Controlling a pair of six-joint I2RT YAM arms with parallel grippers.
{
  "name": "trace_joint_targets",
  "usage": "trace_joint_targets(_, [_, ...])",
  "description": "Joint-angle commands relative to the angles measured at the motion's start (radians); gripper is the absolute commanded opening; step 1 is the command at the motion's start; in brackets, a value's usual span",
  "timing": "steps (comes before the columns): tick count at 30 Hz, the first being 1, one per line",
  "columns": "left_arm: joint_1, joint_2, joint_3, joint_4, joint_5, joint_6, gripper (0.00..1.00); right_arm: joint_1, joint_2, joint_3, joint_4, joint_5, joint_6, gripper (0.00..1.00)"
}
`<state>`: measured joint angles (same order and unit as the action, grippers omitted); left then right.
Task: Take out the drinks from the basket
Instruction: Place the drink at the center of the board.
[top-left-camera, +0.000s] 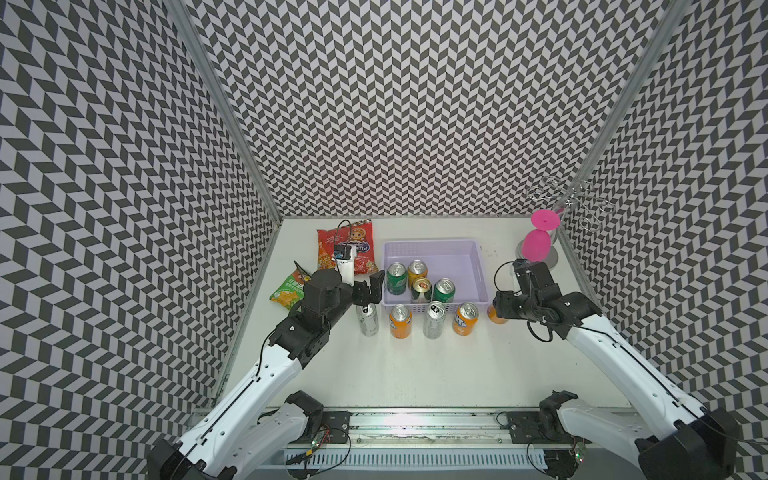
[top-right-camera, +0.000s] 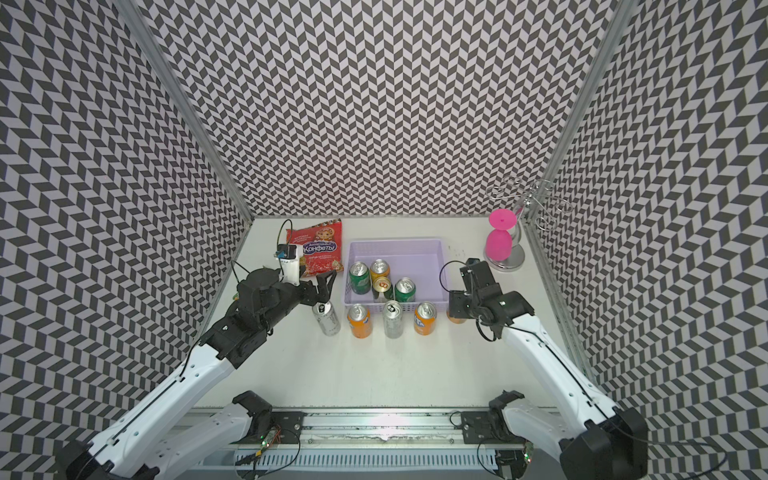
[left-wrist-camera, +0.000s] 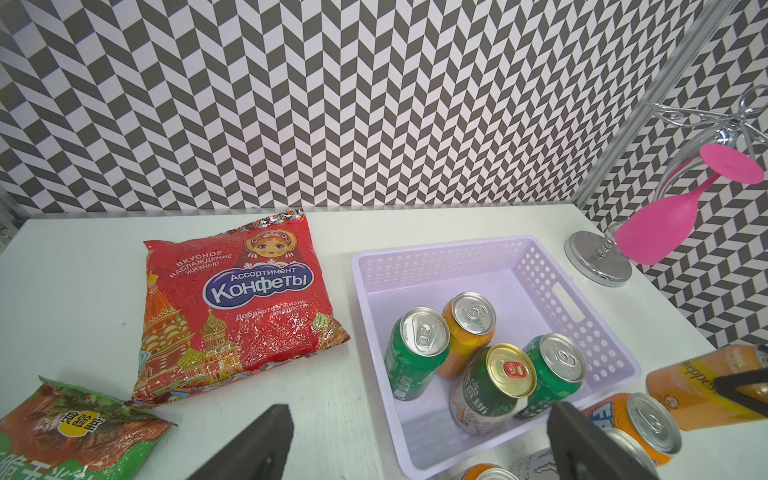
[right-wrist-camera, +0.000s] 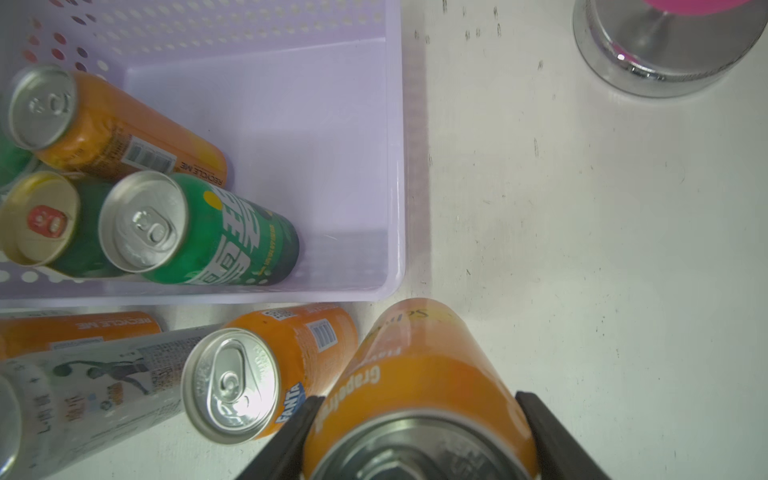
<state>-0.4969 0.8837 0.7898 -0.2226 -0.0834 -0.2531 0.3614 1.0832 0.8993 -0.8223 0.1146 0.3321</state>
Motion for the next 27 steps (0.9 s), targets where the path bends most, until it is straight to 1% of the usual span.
trace_joint_targets(1, [0.011,-0.021,-0.01,0.035,0.026,-0.004,0.99,-0.001,-0.009,-0.022,0.102,0.003,0.033,0.55])
trace_joint_targets(7, [0.03,-0.015,-0.013,0.042,0.055,-0.009,0.99,-0.001,0.015,-0.077,0.176,0.012,0.041,0.55])
trace_joint_targets(14, [0.038,-0.015,-0.013,0.037,0.055,-0.009,0.99,-0.001,0.058,-0.105,0.252,-0.001,0.025,0.55])
trace_joint_targets(27, [0.043,-0.017,-0.021,0.04,0.051,-0.011,0.99,0.001,0.114,-0.124,0.28,0.0,0.011,0.56])
